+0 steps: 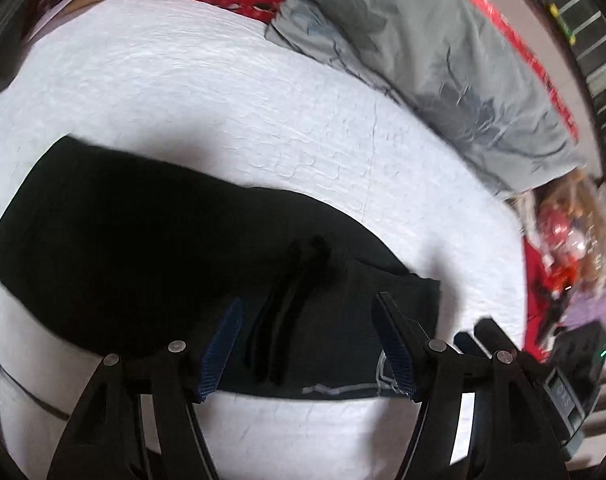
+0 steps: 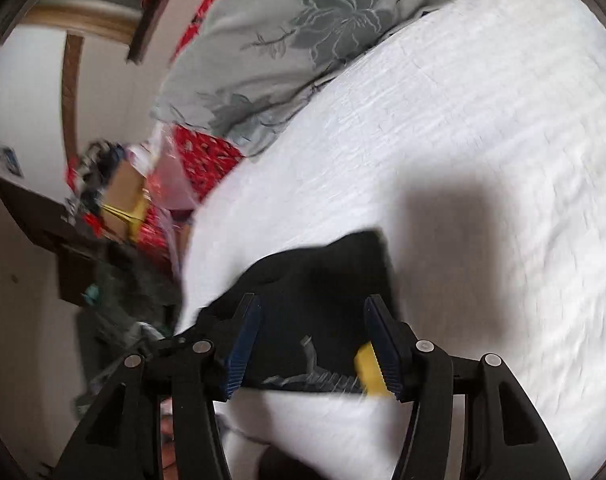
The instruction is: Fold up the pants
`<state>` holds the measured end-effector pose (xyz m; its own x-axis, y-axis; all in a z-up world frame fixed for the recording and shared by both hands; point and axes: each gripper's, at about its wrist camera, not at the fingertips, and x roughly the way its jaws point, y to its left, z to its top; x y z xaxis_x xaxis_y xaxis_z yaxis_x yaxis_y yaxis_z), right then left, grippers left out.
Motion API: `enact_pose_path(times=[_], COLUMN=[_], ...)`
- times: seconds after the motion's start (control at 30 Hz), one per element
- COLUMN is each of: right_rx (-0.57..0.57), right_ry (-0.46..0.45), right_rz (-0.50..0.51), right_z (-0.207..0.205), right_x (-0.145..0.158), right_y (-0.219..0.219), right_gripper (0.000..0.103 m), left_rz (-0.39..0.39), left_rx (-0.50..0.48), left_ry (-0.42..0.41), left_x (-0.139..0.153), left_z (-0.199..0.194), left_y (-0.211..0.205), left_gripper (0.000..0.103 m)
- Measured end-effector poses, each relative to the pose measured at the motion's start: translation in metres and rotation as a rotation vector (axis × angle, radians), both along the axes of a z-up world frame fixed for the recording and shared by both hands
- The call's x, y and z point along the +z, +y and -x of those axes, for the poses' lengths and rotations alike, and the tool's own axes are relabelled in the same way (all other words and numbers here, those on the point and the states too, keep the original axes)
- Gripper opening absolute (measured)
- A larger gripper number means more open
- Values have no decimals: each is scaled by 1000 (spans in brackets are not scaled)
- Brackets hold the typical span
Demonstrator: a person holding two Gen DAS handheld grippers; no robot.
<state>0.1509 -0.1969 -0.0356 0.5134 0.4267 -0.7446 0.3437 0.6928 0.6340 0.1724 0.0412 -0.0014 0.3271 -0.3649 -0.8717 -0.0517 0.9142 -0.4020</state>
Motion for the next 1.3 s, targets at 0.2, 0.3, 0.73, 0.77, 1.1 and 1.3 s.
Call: enact_pose_path(times=[0.2,0.3,0.73,0.77,1.1,1.3], right_rx=[23,73,195,227,257,243], right_ry=[61,30,-86,-90,30,0], right_rz=[69,109,75,82,141,166], right_z=[-26,-32,7,12,22,22], right_x=[-32,-31,3,3,-38,-14], right_y=[2,2,4,11,23,29], right_gripper=[54,21,24,24,18,30], left_rz=[-88,-137,-153,-160,-364,-228], left_rx=[-5,-12,-61,-67,-150,-103], left_ry=[11,6,-87,-99,-126,-56], left_x=[-15,-25,-7,-8,-43,-30], left_z=[-21,-31,3,8,21,18], left_y=[-27,-35,-39,-40,-66,-26], left_gripper=[60,44,59,61,67,64])
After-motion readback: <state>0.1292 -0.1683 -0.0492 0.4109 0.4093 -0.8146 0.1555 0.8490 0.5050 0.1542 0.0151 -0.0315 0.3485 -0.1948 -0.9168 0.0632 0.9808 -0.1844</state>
